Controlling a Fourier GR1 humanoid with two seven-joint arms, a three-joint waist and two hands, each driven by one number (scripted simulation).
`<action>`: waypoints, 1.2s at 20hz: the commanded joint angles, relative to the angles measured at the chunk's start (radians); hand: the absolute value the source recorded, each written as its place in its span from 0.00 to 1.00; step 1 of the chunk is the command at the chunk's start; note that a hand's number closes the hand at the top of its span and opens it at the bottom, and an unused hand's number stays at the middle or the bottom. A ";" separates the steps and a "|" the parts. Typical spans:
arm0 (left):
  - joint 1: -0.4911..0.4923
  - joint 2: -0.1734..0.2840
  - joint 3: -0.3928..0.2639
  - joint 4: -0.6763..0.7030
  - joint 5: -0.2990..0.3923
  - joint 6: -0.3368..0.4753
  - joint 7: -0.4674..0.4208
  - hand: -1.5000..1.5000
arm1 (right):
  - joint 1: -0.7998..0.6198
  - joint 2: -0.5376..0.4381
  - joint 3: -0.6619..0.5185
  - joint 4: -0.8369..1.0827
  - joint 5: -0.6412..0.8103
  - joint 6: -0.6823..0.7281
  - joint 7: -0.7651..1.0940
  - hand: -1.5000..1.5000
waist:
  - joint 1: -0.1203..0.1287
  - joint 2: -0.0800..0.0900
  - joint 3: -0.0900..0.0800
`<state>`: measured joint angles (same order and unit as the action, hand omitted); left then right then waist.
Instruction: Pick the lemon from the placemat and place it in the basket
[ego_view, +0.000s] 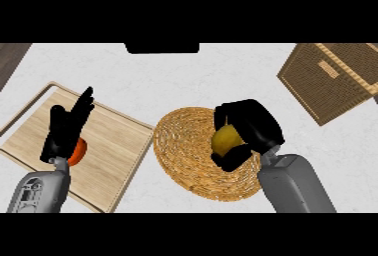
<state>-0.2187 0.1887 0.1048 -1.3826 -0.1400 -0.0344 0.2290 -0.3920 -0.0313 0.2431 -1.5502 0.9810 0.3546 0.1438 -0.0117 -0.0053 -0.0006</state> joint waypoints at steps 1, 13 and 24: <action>0.010 0.010 0.013 -0.004 0.007 -0.004 -0.006 0.50 | -0.034 0.030 -0.112 -0.158 -0.229 0.050 0.078 1.00 | 0.000 -0.003 0.001; 0.053 -0.027 -0.033 -0.035 -0.023 0.008 -0.011 0.50 | -0.483 0.008 -0.418 -0.463 -0.522 0.269 0.665 1.00 | 0.006 -0.003 -0.001; 0.024 0.004 0.004 0.005 0.007 -0.028 -0.056 0.50 | -0.757 -0.330 -0.491 -0.097 -0.466 0.325 0.642 1.00 | 0.020 0.011 -0.001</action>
<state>-0.1930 0.1844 0.1009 -1.4009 -0.1410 -0.0477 0.2087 -1.0828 -0.2218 -0.2483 -1.7606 0.4719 0.6032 0.8083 0.0052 -0.0004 -0.0013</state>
